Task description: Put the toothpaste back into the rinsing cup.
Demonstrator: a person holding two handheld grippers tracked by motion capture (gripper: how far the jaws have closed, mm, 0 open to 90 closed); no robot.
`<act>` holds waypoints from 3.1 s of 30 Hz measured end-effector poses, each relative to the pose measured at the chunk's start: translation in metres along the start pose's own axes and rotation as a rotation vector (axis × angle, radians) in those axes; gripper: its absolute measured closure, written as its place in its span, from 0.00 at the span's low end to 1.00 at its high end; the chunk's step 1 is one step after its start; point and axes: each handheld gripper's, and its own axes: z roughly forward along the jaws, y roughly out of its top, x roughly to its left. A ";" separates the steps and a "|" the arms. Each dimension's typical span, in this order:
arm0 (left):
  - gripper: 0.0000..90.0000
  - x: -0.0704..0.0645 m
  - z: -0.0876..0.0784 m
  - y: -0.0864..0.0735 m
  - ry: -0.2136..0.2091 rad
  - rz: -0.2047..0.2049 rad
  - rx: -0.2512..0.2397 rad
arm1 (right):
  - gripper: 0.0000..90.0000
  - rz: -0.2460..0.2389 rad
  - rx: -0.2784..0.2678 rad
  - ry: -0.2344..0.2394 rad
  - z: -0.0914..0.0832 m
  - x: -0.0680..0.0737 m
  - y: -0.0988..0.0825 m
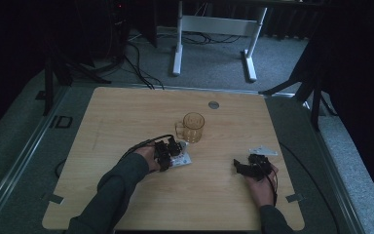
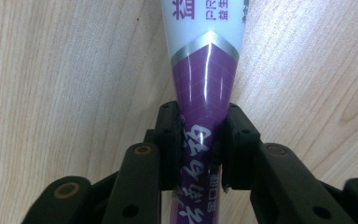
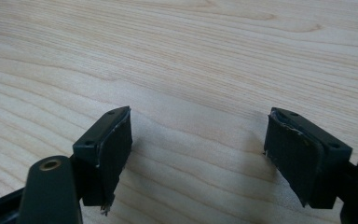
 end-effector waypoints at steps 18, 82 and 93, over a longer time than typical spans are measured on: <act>0.83 0.008 -0.049 -0.020 -0.045 -0.083 -0.287 | 0.26 0.002 -0.001 0.000 0.000 0.000 0.000; 0.82 0.049 -0.058 0.080 0.236 -0.365 -0.974 | 0.26 0.005 0.000 -0.001 0.001 0.001 0.001; 0.80 0.051 -0.049 0.069 0.211 -0.350 -0.926 | 0.26 0.003 -0.001 -0.002 0.001 0.001 0.001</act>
